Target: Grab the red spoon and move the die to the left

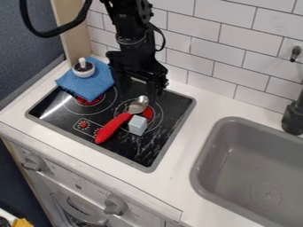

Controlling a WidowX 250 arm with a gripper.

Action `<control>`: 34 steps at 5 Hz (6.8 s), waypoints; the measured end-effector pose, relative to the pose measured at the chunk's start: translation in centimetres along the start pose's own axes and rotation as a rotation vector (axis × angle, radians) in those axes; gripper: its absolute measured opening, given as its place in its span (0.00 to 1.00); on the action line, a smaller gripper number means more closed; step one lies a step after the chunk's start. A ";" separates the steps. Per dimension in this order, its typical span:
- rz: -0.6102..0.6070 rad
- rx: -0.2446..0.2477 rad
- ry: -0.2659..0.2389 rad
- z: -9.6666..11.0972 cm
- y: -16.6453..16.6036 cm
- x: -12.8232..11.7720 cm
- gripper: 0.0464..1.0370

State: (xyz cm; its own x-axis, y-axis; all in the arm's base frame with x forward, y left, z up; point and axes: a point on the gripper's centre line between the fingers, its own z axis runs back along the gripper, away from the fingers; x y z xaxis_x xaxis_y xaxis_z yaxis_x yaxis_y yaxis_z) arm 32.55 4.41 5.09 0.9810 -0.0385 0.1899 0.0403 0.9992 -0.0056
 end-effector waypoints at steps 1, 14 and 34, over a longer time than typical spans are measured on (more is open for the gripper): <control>-0.002 -0.005 0.027 -0.8 0.0 -0.4 0.96; -0.072 0.044 0.162 -7.6 5.5 -5.0 0.34; 0.277 0.003 0.227 -6.0 10.7 -5.1 0.34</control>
State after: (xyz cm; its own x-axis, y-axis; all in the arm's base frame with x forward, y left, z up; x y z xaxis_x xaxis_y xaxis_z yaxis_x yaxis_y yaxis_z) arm 29.14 15.18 -1.85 0.9717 0.2325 -0.0413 -0.2336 0.9720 -0.0237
